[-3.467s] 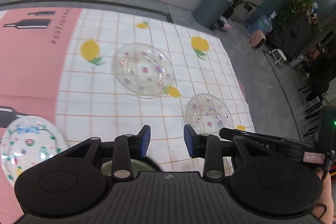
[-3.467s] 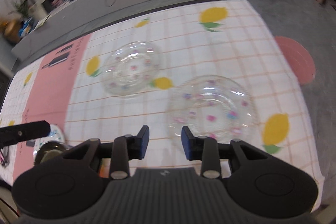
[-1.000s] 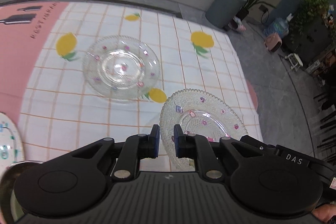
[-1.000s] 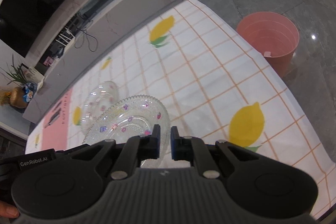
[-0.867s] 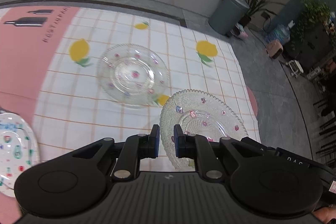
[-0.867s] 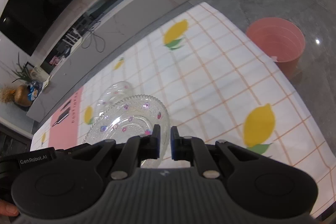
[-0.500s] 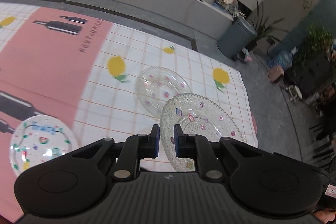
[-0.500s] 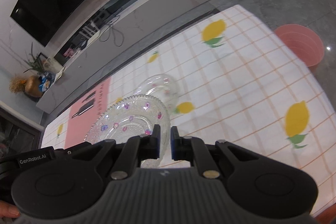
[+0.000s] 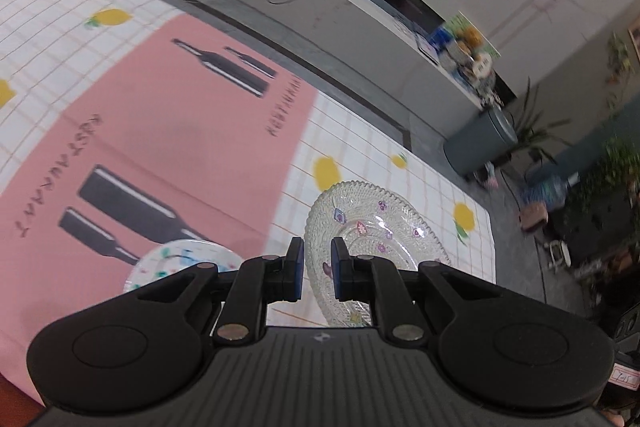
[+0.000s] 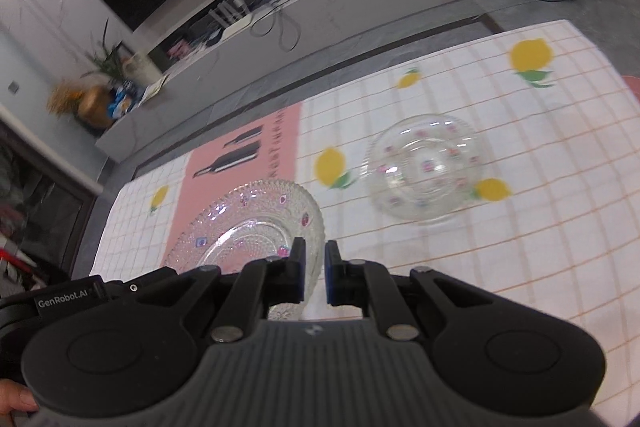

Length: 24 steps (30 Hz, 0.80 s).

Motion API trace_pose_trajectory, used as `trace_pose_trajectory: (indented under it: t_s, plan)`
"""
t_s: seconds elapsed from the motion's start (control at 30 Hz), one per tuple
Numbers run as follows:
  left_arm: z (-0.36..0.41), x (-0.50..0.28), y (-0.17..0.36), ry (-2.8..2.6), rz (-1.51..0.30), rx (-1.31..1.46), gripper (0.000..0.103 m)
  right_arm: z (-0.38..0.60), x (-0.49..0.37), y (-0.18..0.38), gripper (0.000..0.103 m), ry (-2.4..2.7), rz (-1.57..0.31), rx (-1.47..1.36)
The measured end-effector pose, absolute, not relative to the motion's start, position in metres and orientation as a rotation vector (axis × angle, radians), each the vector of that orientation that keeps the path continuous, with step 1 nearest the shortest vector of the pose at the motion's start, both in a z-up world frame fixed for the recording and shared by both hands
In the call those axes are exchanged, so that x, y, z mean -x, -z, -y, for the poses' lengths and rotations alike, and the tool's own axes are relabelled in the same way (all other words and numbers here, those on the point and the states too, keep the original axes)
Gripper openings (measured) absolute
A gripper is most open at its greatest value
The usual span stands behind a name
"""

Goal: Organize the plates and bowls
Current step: 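Lift the glass plate with both tools and carry it over the 'Fruity' plate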

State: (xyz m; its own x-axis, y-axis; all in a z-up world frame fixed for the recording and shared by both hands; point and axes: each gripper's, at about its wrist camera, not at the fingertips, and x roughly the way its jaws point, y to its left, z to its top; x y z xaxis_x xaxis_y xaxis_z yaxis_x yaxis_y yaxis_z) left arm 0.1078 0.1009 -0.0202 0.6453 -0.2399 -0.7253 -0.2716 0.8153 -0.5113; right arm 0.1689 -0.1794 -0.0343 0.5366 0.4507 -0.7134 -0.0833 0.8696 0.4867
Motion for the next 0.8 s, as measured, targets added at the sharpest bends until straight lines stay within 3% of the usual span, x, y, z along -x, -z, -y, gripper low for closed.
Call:
trace_pose_trajectory:
  t_s: [0.8]
  plan:
    - [-0.184, -0.078, 0.110, -0.146, -0.989, 0.798, 0.015, 0.059, -0.203, 0.102, 0.007, -0.440, -1.227, -0.120]
